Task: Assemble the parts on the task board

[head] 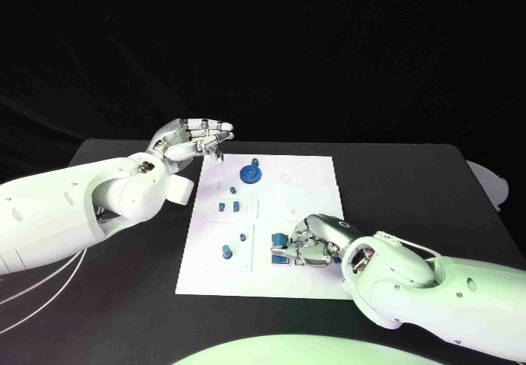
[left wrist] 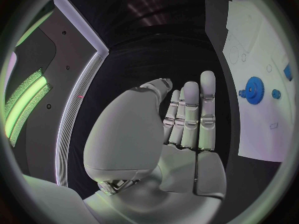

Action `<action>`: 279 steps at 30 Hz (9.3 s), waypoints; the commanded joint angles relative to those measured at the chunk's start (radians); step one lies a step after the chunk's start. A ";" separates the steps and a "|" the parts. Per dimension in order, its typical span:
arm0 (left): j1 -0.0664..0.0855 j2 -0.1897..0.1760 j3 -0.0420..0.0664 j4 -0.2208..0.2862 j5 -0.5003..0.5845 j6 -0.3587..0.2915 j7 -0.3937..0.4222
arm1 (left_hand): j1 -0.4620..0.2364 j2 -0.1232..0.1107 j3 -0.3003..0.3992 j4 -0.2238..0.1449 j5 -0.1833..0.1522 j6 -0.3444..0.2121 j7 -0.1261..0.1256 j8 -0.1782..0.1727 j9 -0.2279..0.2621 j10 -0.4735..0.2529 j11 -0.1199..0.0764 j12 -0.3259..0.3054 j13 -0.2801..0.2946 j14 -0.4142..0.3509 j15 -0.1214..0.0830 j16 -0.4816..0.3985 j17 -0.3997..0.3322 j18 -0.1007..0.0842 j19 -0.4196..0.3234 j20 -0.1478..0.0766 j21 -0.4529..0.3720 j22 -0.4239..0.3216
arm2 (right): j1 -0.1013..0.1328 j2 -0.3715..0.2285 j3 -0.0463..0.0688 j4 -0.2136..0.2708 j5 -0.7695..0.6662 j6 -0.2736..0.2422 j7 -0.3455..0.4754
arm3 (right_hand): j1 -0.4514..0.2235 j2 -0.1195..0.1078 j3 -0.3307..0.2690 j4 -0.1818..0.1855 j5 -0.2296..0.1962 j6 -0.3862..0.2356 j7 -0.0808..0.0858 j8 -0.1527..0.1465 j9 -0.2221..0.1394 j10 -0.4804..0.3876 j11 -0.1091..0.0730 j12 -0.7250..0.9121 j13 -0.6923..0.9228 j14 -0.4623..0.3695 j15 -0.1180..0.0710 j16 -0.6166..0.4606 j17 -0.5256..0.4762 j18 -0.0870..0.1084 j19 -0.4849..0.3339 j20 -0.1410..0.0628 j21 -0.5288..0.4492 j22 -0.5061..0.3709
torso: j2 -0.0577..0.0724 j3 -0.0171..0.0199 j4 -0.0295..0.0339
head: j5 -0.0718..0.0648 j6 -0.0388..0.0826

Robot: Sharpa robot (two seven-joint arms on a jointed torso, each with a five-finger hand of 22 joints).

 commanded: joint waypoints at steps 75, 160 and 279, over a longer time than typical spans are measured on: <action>0.000 -0.002 0.000 0.001 0.005 0.016 0.007 | -0.009 -0.001 0.010 -0.001 0.003 0.002 0.006 -0.005 -0.001 -0.007 -0.001 0.007 -0.002 -0.008 0.002 0.006 -0.003 0.007 -0.007 0.000 -0.007 -0.002 | 0.020 -0.273 0.000 0.048 -0.075 -0.062 0.056 | 0.407 0.048 -0.090 -0.005 0.061 -0.063 0.026 -0.040 -0.052 -0.004 0.016 -0.033 0.120 0.092 0.012 0.012 0.195 -0.014 0.105 0.006 0.004 0.263 | -0.003 0.0065 -0.0135 | -0.024 0.008; 0.000 -0.004 -0.001 0.004 0.006 0.014 0.007 | -0.012 -0.002 0.013 -0.001 0.003 -0.001 0.006 -0.007 -0.001 -0.010 0.000 0.009 -0.003 -0.009 0.003 0.008 -0.006 0.007 -0.007 0.000 -0.008 -0.002 | -0.021 -0.082 0.000 0.035 0.133 -0.063 0.022 | 0.352 -0.053 0.391 -0.007 0.180 0.001 0.009 -0.055 -0.055 0.013 0.001 -0.030 0.136 0.094 0.001 0.013 0.205 -0.014 0.105 0.000 0.004 0.263 | -0.002 0.0046 -0.0107 | -0.019 -0.012; -0.161 0.172 0.032 -0.025 0.091 -0.498 0.140 | -1.512 0.215 -0.439 -0.222 -0.305 -0.854 -0.194 -0.271 -0.280 -0.894 -0.136 -0.464 -0.127 -1.072 -0.050 -1.153 -0.462 -0.178 -1.065 -0.136 -0.816 -0.669 | 0.031 0.073 0.138 -0.352 1.483 -0.306 1.061 | -0.927 0.046 0.024 -0.296 -0.056 -1.004 -0.050 -0.503 -0.637 -1.465 0.016 -1.418 -1.307 -1.465 0.077 -1.536 -1.307 -0.014 -1.466 -0.032 -1.566 -1.308 | -0.163 0.0078 0.0243 | -0.032 0.207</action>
